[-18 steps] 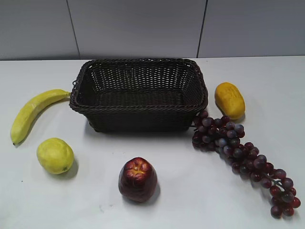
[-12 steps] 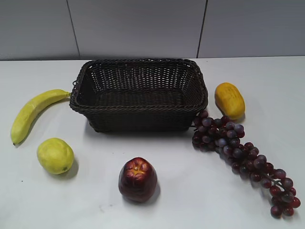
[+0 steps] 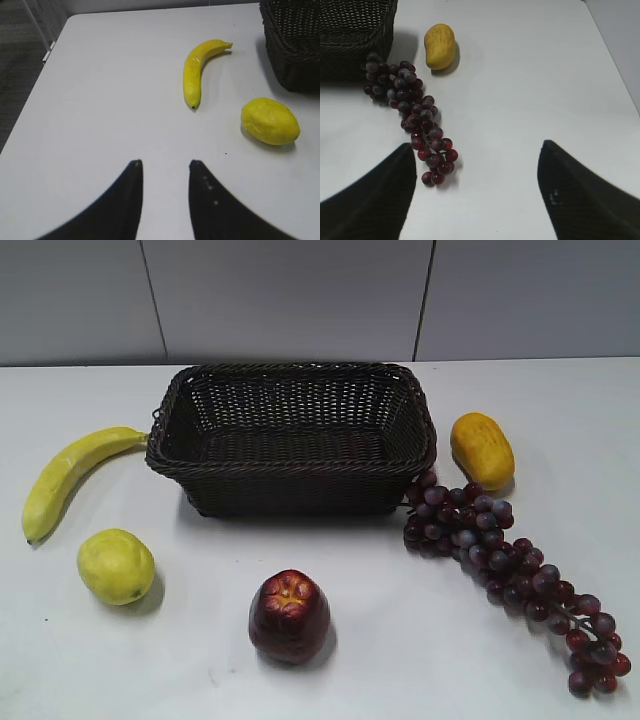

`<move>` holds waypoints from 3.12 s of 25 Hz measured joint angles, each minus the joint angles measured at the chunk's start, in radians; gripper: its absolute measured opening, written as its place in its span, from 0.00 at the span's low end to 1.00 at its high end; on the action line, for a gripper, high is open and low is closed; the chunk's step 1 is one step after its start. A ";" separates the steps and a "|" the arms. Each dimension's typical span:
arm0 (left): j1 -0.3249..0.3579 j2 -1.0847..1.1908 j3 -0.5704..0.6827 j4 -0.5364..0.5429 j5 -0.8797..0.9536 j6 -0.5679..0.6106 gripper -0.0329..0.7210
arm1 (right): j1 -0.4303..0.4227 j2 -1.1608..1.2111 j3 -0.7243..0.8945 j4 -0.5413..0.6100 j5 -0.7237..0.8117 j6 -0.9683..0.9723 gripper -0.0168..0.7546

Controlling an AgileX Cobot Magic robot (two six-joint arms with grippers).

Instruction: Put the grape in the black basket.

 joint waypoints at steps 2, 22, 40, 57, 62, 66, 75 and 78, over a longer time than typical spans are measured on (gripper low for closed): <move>0.000 0.000 0.000 0.000 0.000 0.000 0.36 | 0.000 0.000 0.000 0.000 0.000 0.000 0.76; 0.000 0.000 0.000 0.000 0.000 0.000 0.36 | 0.000 0.468 -0.033 0.016 -0.452 -0.001 0.89; 0.000 0.000 0.000 0.000 0.000 0.000 0.36 | 0.004 1.294 -0.136 0.442 -0.656 -0.408 0.88; 0.000 0.000 0.000 0.000 0.000 0.000 0.36 | 0.154 1.804 -0.367 0.504 -0.656 -0.513 0.89; 0.000 0.000 0.000 0.000 0.000 0.000 0.36 | 0.186 1.904 -0.410 0.503 -0.657 -0.514 0.88; 0.000 0.000 0.000 0.000 0.000 0.000 0.36 | 0.191 1.920 -0.415 0.502 -0.668 -0.518 0.76; 0.000 0.000 0.000 0.000 0.000 0.000 0.36 | 0.191 1.918 -0.419 0.486 -0.654 -0.518 0.44; 0.000 0.000 0.000 0.000 0.000 0.000 0.36 | 0.191 1.878 -0.419 0.469 -0.600 -0.518 0.42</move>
